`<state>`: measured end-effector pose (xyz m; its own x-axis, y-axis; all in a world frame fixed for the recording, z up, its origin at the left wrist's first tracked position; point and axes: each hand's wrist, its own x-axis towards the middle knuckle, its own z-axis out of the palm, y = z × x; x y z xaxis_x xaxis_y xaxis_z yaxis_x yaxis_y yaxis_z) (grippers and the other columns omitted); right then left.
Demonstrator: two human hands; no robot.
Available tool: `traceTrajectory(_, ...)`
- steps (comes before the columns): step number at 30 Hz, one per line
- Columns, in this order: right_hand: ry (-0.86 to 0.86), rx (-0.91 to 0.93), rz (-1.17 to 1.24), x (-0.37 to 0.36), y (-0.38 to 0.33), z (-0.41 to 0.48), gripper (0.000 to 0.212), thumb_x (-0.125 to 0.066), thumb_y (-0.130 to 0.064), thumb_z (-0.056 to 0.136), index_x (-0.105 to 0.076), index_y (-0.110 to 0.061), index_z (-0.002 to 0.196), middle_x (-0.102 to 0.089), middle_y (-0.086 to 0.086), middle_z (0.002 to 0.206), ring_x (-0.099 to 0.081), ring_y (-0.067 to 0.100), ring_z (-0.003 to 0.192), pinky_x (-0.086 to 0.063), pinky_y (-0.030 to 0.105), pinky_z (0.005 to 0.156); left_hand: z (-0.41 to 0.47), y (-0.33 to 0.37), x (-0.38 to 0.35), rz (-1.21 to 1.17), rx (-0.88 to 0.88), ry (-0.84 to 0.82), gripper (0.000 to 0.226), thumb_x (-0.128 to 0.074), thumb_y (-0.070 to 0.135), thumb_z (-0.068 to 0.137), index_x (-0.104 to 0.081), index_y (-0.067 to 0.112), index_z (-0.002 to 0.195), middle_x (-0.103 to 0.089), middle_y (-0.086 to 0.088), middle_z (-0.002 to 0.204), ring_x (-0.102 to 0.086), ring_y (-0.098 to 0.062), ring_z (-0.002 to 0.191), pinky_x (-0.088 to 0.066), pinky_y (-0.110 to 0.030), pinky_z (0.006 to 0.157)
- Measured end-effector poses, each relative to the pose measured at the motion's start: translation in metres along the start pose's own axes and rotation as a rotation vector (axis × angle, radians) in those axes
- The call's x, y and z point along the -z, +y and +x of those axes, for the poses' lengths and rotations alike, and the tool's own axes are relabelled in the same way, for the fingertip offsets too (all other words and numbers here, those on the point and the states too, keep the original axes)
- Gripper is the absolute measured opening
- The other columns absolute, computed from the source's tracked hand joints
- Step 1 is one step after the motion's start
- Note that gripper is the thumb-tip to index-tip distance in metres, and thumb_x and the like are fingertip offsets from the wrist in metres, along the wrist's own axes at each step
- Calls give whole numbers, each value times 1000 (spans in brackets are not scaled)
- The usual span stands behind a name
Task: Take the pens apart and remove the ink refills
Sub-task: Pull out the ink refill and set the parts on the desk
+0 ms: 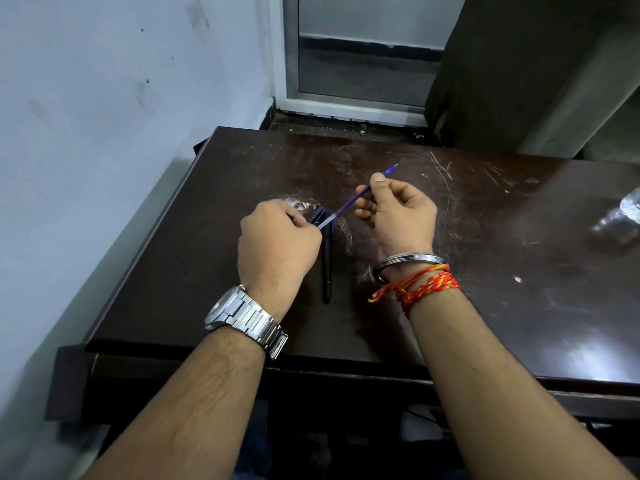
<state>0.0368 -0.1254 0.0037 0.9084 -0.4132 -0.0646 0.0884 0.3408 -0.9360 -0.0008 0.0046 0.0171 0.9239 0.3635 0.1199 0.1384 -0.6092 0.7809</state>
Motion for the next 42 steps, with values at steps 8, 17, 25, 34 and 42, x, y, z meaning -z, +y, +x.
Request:
traceTrajectory(8, -177, -44, -242, -6, 8, -11, 23, -68, -12, 91, -67, -8, 68, -69, 11, 67, -61, 19, 55, -58, 37, 66, 0, -1, -7, -101, -189, -116, 8, -76, 30, 80, -78, 25, 75, -62, 18, 60, -55, 12, 56, -36, 1, 49)
traceTrajectory(17, -139, -67, -282, -5, 7, -13, 14, -66, -13, 92, -64, -11, 78, -69, 7, 69, -64, 15, 56, -53, 24, 52, 11, -12, 3, 20, 50, 20, 14, -68, 21, 80, -75, 17, 69, -71, 0, 71, -67, -18, 69, -50, -22, 54)
traceTrajectory(25, -134, -42, -362, -2, 8, -14, 10, -66, -10, 90, -67, -12, 79, -71, 4, 68, -67, 14, 59, -55, 28, 59, 15, -17, 12, 121, 186, -94, 8, -67, 15, 75, -72, 10, 75, -71, -15, 77, -70, -31, 74, -59, -37, 63)
traceTrajectory(34, -137, -41, -397, 1, 8, -12, 7, -68, -12, 88, -69, -13, 81, -73, 5, 71, -69, 13, 61, -55, 27, 61, 16, -21, 11, 190, 213, -170, 18, -69, 16, 73, -69, 3, 85, -70, -17, 86, -69, -32, 78, -46, -30, 51)
traceTrajectory(42, -123, -6, -467, 5, 10, -8, 10, -68, -17, 85, -72, -16, 76, -73, 2, 64, -71, 13, 60, -56, 28, 61, 15, -21, 8, 227, 168, -108, 23, -75, 25, 74, -62, 7, 72, -64, -9, 73, -57, -19, 59, -31, -25, 41)
